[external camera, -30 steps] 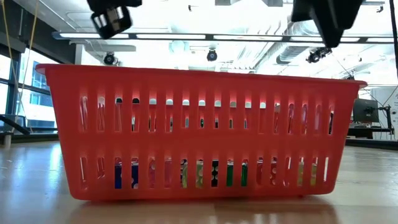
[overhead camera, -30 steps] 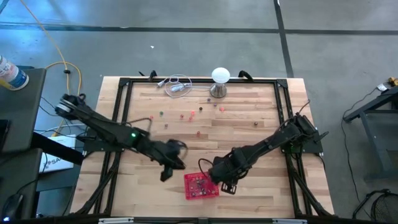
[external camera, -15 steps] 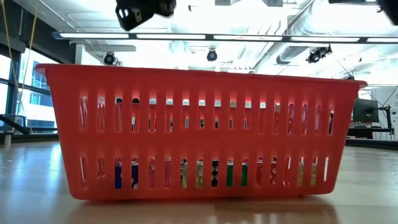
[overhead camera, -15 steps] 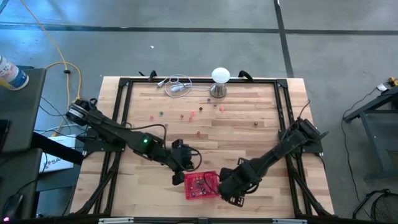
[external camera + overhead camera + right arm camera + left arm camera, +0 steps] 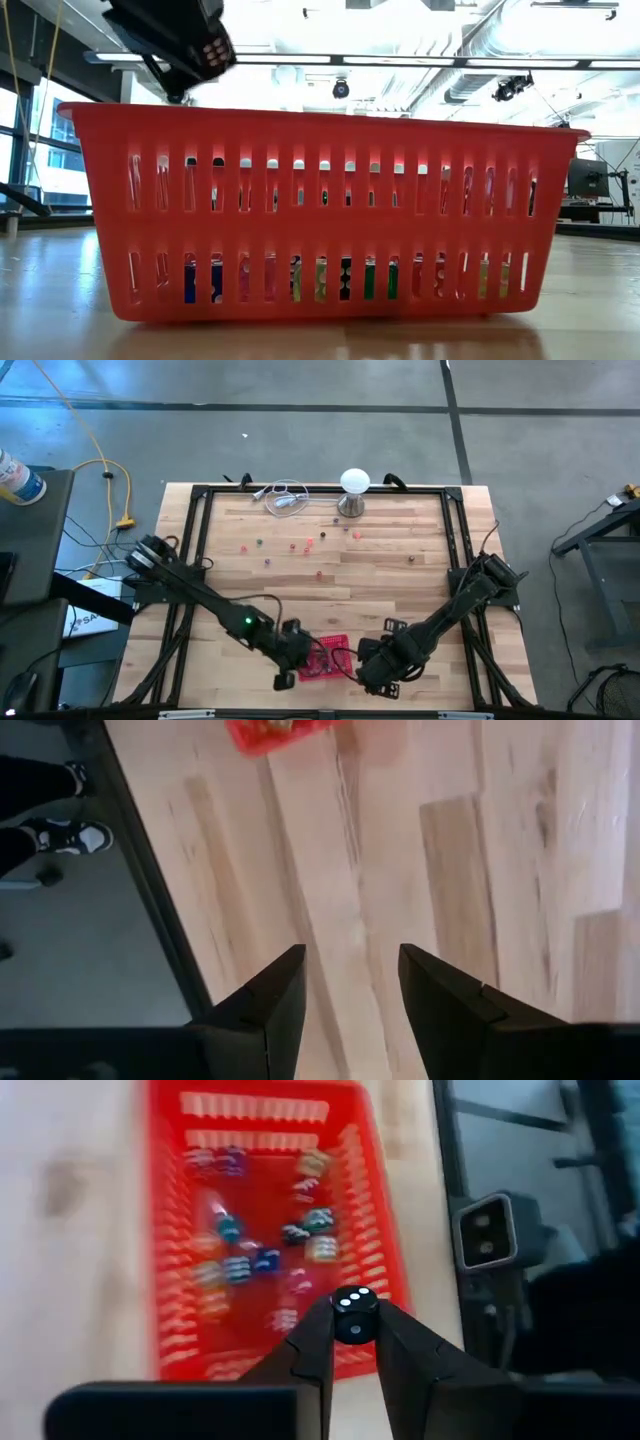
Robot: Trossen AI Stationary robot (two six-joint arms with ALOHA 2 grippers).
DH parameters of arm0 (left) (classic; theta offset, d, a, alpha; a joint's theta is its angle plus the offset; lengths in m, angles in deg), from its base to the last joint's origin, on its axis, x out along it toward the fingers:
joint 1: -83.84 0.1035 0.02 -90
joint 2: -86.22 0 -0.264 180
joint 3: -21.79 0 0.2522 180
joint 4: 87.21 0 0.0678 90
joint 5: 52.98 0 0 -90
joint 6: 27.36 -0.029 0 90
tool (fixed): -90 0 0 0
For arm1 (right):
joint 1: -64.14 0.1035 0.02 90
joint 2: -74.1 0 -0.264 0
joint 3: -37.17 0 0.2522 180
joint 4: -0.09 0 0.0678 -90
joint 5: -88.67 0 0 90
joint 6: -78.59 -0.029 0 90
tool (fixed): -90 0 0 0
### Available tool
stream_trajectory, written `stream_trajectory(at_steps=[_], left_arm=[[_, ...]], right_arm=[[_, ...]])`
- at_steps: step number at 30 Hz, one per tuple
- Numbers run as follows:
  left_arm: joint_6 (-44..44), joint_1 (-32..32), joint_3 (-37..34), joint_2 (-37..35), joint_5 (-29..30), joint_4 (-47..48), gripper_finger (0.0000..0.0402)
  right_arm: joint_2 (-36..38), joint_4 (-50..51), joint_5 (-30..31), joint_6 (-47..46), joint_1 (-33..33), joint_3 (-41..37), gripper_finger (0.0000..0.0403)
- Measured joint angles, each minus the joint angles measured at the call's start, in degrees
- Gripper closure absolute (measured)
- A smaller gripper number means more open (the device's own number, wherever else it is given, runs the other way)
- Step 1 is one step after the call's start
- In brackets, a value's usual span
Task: Pick & Place Dice
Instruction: Put the black dice into the red bin
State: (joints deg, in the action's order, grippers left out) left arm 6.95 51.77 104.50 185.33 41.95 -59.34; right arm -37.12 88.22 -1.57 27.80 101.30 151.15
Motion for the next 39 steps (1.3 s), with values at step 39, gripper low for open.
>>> stream_trajectory(at_steps=[39], left_arm=[[-15.52,2.9,0.04,2.86,8.51,-9.02,0.0226]], right_arm=[[-0.65,-25.04,8.37,43.71,-1.29,-1.84,0.0305]])
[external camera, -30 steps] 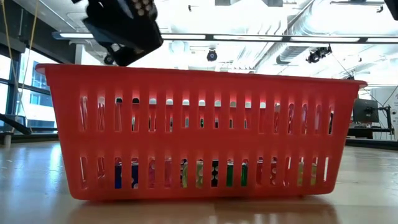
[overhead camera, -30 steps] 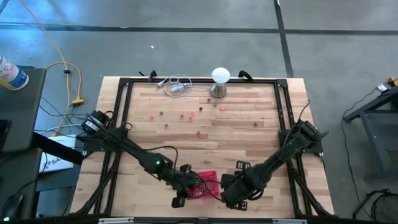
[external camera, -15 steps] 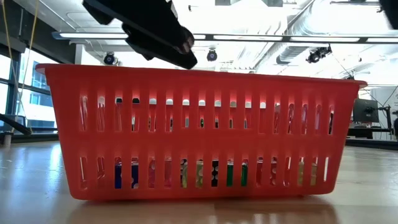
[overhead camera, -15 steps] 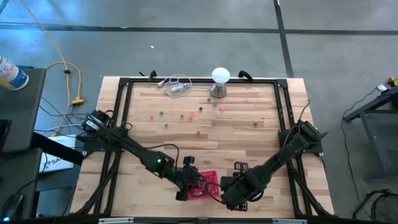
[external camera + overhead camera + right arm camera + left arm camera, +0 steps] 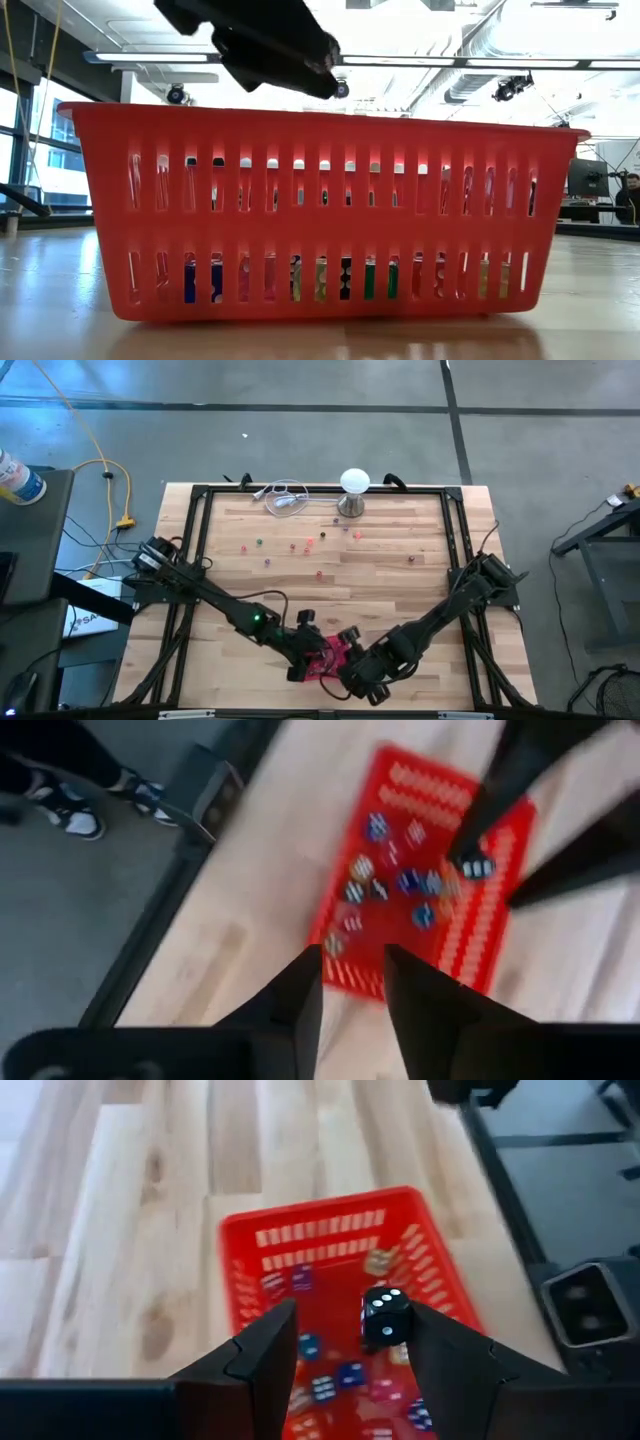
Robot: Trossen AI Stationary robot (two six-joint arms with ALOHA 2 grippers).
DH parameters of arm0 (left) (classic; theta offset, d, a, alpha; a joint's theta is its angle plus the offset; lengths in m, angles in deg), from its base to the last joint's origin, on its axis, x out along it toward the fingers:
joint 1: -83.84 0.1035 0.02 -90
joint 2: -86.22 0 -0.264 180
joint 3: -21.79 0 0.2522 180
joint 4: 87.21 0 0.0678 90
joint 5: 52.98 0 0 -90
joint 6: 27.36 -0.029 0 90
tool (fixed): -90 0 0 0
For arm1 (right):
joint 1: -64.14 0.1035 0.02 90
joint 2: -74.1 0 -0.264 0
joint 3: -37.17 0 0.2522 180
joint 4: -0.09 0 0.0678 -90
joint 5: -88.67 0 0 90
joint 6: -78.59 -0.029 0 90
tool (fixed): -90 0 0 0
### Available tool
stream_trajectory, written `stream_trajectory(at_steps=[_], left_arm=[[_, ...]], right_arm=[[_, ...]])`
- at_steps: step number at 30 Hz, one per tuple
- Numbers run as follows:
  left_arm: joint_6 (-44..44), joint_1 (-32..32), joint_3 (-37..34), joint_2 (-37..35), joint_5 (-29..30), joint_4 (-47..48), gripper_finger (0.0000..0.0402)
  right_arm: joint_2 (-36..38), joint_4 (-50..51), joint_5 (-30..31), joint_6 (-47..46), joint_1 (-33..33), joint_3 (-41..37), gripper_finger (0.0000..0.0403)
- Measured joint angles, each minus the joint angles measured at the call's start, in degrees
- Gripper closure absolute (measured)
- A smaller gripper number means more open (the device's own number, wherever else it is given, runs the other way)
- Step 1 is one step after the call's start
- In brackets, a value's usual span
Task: Pick & Place Dice
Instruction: Put the black dice into the red bin, then put the purple dice into the red bin
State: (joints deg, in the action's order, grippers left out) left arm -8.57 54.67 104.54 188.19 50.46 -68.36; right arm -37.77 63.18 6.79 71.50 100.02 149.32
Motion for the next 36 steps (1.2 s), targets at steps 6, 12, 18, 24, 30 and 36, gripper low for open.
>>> stream_trajectory(at_steps=[6,12,18,24,30,36], left_arm=[[0.04,-1.04,0.0,0.0,0.41,-1.6,0.0226],[2.21,-1.04,0.0,0.02,0.64,0.67,0.0226],[11.32,-1.11,0.0,-0.03,-1.5,0.4,0.0226],[21.91,0.32,0.0,-1.56,-6.98,4.09,0.0232],[23.71,4.57,0.0,-6.09,-12.74,19.31,0.0241],[24.61,9.99,0.0,-9.98,-12.05,37.05,0.0254]], right_arm=[[-1.21,-6.19,-4.25,8.68,-1.75,0.01,0.0329],[-2.18,-8.38,-7.73,10.76,-3.65,-0.04,0.0337],[-2.08,-8.34,-7.6,8.61,-4.06,0.0,0.0337],[-2.08,-1.17,-8.56,-2.5,-4.13,0.0,0.0337],[-2.08,8.24,-11.7,-16.88,-4.31,0.0,0.0337],[-0.27,12.65,-10.99,-23.09,-3.72,0.02,0.0337]])
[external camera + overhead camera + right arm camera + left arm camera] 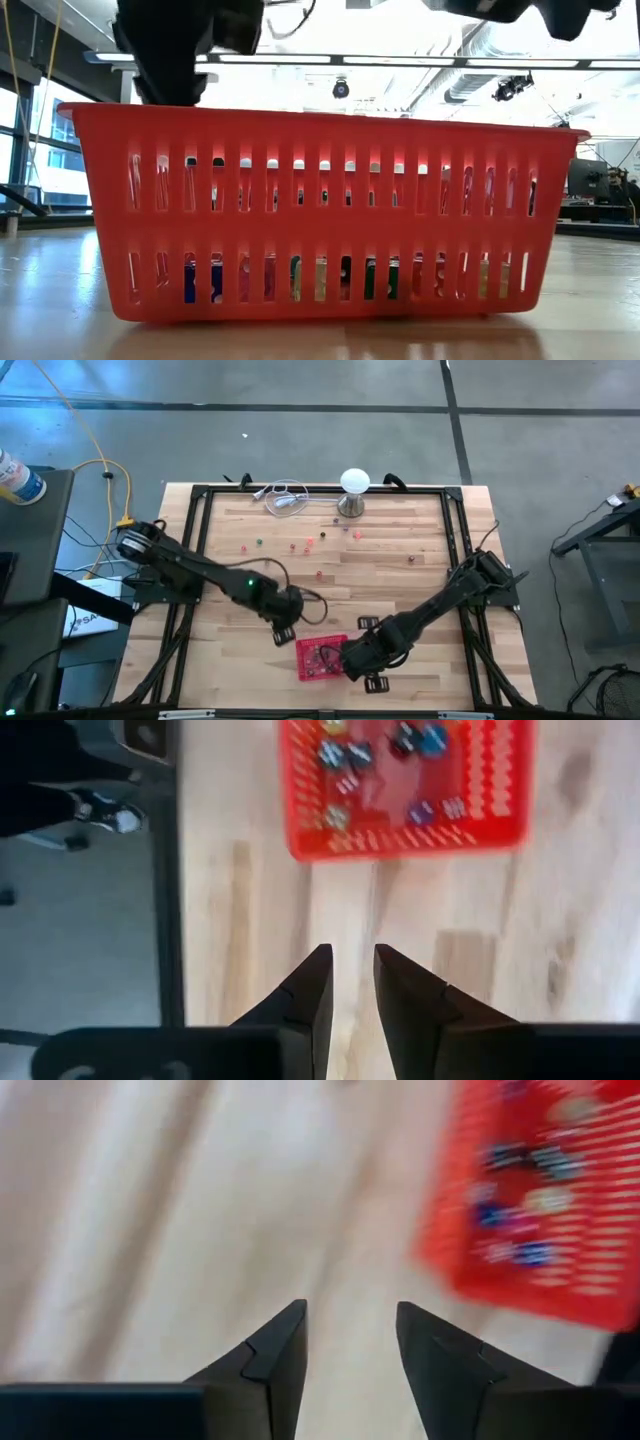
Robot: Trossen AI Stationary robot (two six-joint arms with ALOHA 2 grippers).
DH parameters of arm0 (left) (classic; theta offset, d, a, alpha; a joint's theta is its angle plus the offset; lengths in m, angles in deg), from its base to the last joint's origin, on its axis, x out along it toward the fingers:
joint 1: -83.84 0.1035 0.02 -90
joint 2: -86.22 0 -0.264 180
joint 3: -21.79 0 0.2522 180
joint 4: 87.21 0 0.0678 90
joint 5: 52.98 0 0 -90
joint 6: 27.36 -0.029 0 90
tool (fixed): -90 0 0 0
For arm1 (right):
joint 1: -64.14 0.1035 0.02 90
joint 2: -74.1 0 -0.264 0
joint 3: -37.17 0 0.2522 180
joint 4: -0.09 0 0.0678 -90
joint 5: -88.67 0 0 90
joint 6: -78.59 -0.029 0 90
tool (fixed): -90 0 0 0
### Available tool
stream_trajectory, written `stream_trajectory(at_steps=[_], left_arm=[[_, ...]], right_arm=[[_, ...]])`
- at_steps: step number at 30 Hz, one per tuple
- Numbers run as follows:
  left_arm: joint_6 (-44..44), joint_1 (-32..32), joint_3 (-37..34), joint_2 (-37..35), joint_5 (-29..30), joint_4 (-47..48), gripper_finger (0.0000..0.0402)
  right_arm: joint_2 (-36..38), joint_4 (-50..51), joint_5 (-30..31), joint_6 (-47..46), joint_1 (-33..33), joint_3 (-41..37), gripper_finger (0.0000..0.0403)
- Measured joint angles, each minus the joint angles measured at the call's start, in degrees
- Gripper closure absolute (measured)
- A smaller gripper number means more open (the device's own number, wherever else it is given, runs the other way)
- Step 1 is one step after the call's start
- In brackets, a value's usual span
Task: Pick & Place Dice
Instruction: Put the purple dice into the red bin
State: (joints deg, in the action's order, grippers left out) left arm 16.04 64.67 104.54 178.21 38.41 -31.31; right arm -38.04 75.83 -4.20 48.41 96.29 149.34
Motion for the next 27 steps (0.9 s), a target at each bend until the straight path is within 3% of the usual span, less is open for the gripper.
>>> stream_trajectory(at_steps=[6,10,13,17,27], left_arm=[[-4.17,5.03,0.0,-1.26,5.36,16.37,0.026],[-6.59,7.65,-0.02,-1.26,7.57,21.93,0.026],[-7.14,10.17,-0.02,-1.26,6.5,21.74,0.026],[-11.89,14.82,-0.04,-1.26,0.69,22.26,0.026],[-18.93,26.51,-0.41,-1.28,1.73,31.05,0.026]], right_arm=[[0.72,4.24,0.96,-5.02,0.49,-0.01,0.0337],[1.37,6.07,2.98,-6.14,0.71,-0.02,0.0337],[1.65,6.78,4.02,-6.18,0.56,0.0,0.0337],[1.54,6.84,4.1,-5.77,0.02,0.0,0.0337],[1.53,8.06,5.04,-5.64,-0.6,0.0,0.0337]])
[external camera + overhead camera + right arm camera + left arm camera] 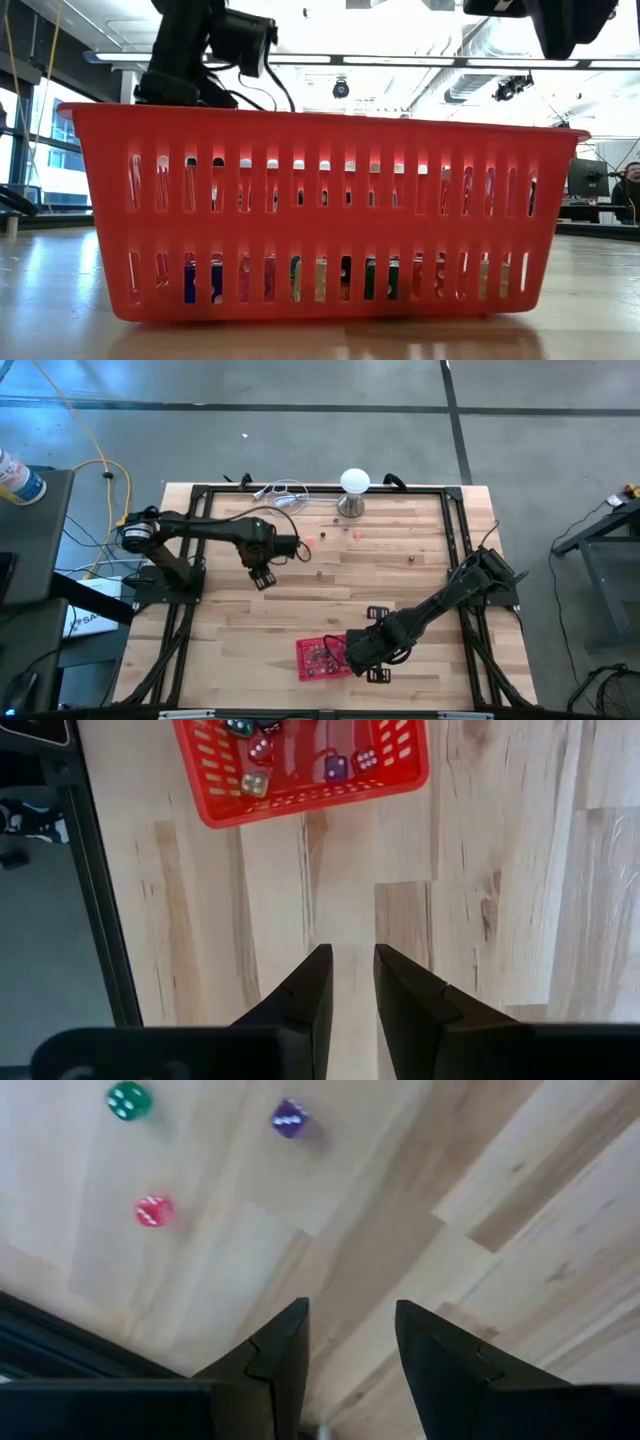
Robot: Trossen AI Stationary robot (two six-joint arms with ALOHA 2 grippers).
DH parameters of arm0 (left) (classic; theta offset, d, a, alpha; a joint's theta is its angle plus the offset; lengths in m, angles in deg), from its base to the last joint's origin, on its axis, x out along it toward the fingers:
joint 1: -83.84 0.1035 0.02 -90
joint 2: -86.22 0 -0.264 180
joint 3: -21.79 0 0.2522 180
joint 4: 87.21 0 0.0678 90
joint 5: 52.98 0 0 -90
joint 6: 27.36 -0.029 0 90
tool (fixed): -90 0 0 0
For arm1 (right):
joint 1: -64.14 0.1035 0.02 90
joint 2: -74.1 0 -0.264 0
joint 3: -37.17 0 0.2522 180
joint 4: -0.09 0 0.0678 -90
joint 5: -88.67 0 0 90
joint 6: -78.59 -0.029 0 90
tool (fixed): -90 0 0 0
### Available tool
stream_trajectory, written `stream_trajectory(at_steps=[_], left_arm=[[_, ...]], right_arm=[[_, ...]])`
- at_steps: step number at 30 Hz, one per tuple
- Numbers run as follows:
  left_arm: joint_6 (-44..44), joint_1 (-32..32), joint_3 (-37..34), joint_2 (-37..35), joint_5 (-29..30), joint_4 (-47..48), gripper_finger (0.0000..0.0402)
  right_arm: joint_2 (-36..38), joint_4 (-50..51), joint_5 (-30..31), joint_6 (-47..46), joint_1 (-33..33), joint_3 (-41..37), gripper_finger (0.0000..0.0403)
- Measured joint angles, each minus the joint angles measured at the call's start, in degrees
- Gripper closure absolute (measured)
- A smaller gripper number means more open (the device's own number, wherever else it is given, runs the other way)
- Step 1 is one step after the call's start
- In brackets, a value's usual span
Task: Pick & Place Dice
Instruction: Put the purple dice into the red bin
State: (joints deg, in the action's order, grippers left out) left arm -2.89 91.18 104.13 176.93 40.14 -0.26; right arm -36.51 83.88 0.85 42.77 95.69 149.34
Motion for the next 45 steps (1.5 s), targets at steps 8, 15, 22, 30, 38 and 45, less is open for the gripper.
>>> stream_trajectory(at_steps=[8,15,22,30,38,45], left_arm=[[-8.58,9.25,-1.62,-1.78,-1.67,-1.43,0.026],[-9.39,16.32,-5.97,-4.77,-5.38,-5.51,0.026],[-6.04,14.83,-7.87,-5.34,-6.04,-11.74,0.026],[-0.33,9.58,-7.87,-5.11,-4.45,-19.04,0.026],[3.75,9.5,-8.89,-5.11,-2.93,-19.13,0.026],[3.85,11.71,-10.4,-4.1,-2.03,-20.78,0.026]], right_arm=[[0.0,2.05,0.1,-0.25,-0.09,0.0,0.0337],[-0.02,3.9,0.61,-0.34,-0.22,0.0,0.0337],[0.05,4.92,0.92,-0.14,-1.79,-0.02,0.0337],[0.22,3.58,0.93,2.8,-4.1,-0.02,0.0337],[0.22,2.42,0.74,3.04,-4.77,-0.02,0.0337],[0.24,1.34,0.7,3.09,-5.39,-0.02,0.0337]])
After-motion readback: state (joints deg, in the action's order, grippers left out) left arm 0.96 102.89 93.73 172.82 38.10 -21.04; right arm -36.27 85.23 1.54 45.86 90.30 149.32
